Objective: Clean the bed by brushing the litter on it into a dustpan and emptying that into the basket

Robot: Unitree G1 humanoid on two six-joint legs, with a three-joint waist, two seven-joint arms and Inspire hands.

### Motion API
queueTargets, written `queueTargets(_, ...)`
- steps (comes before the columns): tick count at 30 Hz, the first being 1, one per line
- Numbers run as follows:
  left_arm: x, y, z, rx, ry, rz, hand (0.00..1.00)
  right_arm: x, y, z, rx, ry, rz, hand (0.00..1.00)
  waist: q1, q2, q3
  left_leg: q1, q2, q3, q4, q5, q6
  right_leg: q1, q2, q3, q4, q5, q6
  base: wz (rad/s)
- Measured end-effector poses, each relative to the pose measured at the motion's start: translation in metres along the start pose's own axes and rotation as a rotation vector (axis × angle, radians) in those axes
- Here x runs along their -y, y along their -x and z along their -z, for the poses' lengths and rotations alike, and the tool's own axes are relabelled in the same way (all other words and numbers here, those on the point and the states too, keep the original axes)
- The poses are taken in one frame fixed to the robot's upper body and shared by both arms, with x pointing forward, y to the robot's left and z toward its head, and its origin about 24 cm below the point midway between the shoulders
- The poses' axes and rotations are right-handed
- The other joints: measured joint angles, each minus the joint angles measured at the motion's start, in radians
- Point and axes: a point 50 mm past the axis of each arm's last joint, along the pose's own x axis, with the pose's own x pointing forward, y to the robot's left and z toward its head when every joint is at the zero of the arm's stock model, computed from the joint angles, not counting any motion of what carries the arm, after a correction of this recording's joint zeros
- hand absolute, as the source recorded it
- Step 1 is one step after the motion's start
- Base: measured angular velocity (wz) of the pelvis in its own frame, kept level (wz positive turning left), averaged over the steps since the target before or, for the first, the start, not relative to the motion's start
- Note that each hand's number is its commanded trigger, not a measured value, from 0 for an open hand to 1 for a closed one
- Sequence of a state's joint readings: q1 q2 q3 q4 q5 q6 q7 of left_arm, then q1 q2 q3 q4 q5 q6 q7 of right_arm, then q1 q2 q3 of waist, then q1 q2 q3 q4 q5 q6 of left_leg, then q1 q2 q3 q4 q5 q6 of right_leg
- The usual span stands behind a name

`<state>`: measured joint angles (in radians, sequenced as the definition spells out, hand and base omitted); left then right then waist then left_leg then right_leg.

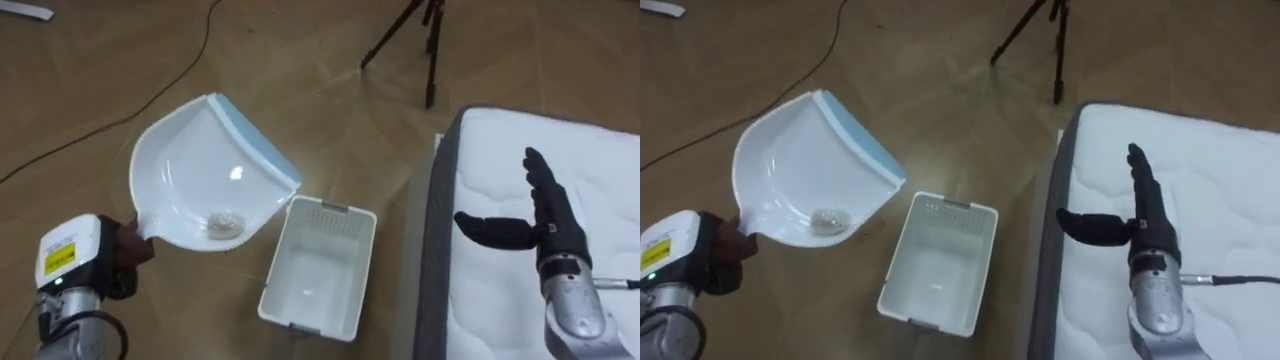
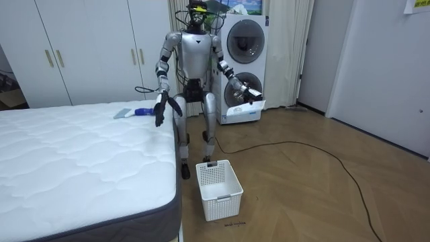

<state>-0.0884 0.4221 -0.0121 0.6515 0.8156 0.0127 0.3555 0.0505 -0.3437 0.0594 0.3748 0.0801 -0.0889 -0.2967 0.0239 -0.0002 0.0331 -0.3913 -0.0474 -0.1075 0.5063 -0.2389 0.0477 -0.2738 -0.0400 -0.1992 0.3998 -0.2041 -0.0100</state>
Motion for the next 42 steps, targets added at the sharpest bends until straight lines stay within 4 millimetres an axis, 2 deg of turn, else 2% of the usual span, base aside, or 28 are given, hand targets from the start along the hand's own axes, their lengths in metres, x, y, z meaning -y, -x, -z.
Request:
queueTargets(1, -0.003, -0.003, 0.000, 0.004, -0.009, -0.006, 1.00, 0.000, 0.000, 0.001, -0.001, 0.014, -0.001, 0.00, -0.002, 0.004, 0.0009, -0.007, -0.001, 0.000, 0.002, 0.001, 0.001, -0.010, -0.004, 0.001, 0.006, -0.001, 0.001, -0.07)
queueTargets(3, -0.015, -0.012, 0.001, 0.027, -0.059, -0.027, 1.00, -0.001, -0.002, -0.002, 0.016, 0.037, -0.003, 0.00, -0.025, 0.032, 0.0040, -0.049, -0.010, 0.003, 0.013, 0.007, 0.008, -0.057, -0.011, 0.002, 0.032, -0.003, 0.006, -0.03)
queueTargets(5, -0.022, -0.017, 0.003, 0.047, -0.107, -0.031, 1.00, -0.004, -0.004, -0.004, 0.027, 0.045, -0.007, 0.00, -0.046, 0.048, 0.0056, -0.075, -0.015, 0.020, 0.015, 0.013, 0.015, -0.095, -0.022, 0.002, 0.056, -0.006, 0.009, -0.11)
queueTargets(9, -0.029, -0.025, 0.008, 0.072, -0.220, -0.014, 1.00, -0.017, 0.000, 0.005, -0.002, 0.081, -0.064, 0.00, -0.085, 0.075, 0.0104, -0.105, -0.033, 0.033, 0.013, 0.023, 0.028, -0.145, -0.050, -0.003, 0.093, -0.014, 0.016, -0.07)
queueTargets(13, -0.033, -0.030, 0.009, 0.077, -0.276, -0.002, 1.00, -0.022, -0.002, 0.011, -0.030, 0.106, -0.081, 0.00, -0.101, 0.088, 0.0110, -0.148, -0.042, 0.050, 0.015, 0.032, 0.036, -0.205, -0.065, 0.003, 0.120, -0.015, 0.018, -0.09)
queueTargets(16, -0.033, -0.031, 0.010, 0.084, -0.330, 0.017, 1.00, -0.024, -0.001, 0.012, -0.033, 0.116, -0.085, 0.00, -0.102, 0.106, 0.0120, -0.183, -0.043, 0.056, 0.025, 0.032, 0.037, -0.247, -0.068, 0.007, 0.138, -0.015, 0.019, -0.05)
queueTargets(18, -0.032, -0.030, 0.011, 0.082, -0.373, 0.029, 1.00, -0.024, 0.000, 0.012, -0.030, 0.127, -0.088, 0.00, -0.101, 0.118, 0.0116, -0.201, -0.049, 0.067, 0.025, 0.034, 0.039, -0.279, -0.082, 0.006, 0.163, -0.022, 0.021, -0.06)
queueTargets(22, -0.030, -0.030, 0.015, 0.061, -0.406, 0.062, 1.00, -0.026, -0.002, 0.009, -0.013, 0.143, -0.088, 0.00, -0.109, 0.129, 0.0111, -0.209, -0.053, 0.078, 0.024, 0.035, 0.041, -0.300, -0.098, 0.003, 0.190, -0.031, 0.019, -0.02)
queueTargets(26, -0.025, -0.027, 0.021, 0.058, -0.473, 0.131, 1.00, -0.030, -0.003, 0.005, 0.005, 0.150, -0.099, 0.00, -0.133, 0.140, 0.0125, -0.209, -0.057, 0.083, 0.029, 0.034, 0.040, -0.306, -0.110, 0.002, 0.210, -0.042, 0.018, 0.04)
queueTargets(28, -0.022, -0.026, 0.021, 0.064, -0.485, 0.159, 1.00, -0.029, -0.005, 0.002, 0.015, 0.151, -0.092, 0.00, -0.134, 0.153, 0.0164, -0.211, -0.057, 0.096, 0.030, 0.034, 0.042, -0.317, -0.114, 0.007, 0.223, -0.043, 0.017, -0.12)
queueTargets(30, -0.019, -0.025, 0.027, 0.041, -0.496, 0.197, 1.00, -0.030, -0.008, -0.003, 0.037, 0.148, -0.092, 0.00, -0.134, 0.163, 0.0157, -0.212, -0.057, 0.123, 0.031, 0.033, 0.044, -0.340, -0.120, 0.010, 0.249, -0.045, 0.016, -0.25)
queueTargets(34, -0.024, -0.028, 0.036, 0.005, -0.514, 0.217, 1.00, -0.031, -0.006, -0.005, 0.064, 0.142, -0.104, 0.00, -0.157, 0.176, 0.0152, -0.211, -0.070, 0.139, 0.034, 0.034, 0.045, -0.359, -0.141, 0.012, 0.287, -0.068, 0.008, -0.05)
queueTargets(37, -0.023, -0.027, 0.040, -0.024, -0.495, 0.250, 1.00, -0.028, -0.005, -0.011, 0.096, 0.143, -0.108, 0.00, -0.163, 0.203, 0.0149, -0.207, -0.073, 0.166, 0.032, 0.033, 0.046, -0.378, -0.147, 0.039, 0.312, -0.078, 0.007, -0.16)
queueTargets(38, -0.022, -0.027, 0.040, -0.025, -0.501, 0.267, 1.00, -0.027, -0.004, -0.012, 0.108, 0.149, -0.115, 0.00, -0.166, 0.213, 0.0104, -0.206, -0.072, 0.182, 0.029, 0.033, 0.046, -0.387, -0.149, 0.055, 0.323, -0.082, 0.008, -0.12)
queueTargets(39, -0.021, -0.026, 0.041, -0.028, -0.503, 0.279, 1.00, -0.025, -0.003, -0.015, 0.130, 0.165, -0.122, 0.00, -0.171, 0.224, 0.0100, -0.204, -0.071, 0.201, 0.030, 0.032, 0.048, -0.393, -0.150, 0.062, 0.335, -0.089, 0.008, -0.10)
queueTargets(42, -0.021, -0.026, 0.044, -0.041, -0.512, 0.307, 1.00, -0.025, -0.003, -0.017, 0.156, 0.207, -0.140, 0.00, -0.186, 0.243, 0.0103, -0.184, -0.064, 0.243, 0.017, 0.032, 0.048, -0.393, -0.151, 0.082, 0.343, -0.099, 0.004, -0.13)
